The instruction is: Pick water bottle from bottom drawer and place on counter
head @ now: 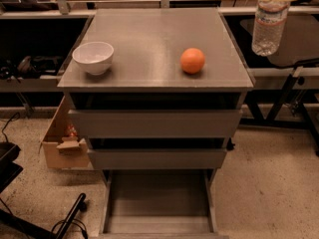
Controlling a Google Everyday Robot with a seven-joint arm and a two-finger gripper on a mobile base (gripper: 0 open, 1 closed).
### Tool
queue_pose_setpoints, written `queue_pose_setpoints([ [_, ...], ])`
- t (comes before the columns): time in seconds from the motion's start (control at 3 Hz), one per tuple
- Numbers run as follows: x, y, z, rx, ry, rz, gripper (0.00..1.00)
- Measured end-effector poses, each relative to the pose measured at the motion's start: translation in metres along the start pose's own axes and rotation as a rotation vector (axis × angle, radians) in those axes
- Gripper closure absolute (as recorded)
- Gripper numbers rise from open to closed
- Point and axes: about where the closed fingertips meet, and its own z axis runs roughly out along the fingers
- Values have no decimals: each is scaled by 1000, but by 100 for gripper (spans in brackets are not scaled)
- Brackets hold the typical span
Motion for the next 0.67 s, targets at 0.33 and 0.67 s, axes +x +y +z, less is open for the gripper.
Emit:
queue_pose_setpoints([
  [0.33, -1, -24, 48, -67, 32, 35, 100],
  [0.67, 2, -34, 101, -144, 49, 116, 100],
])
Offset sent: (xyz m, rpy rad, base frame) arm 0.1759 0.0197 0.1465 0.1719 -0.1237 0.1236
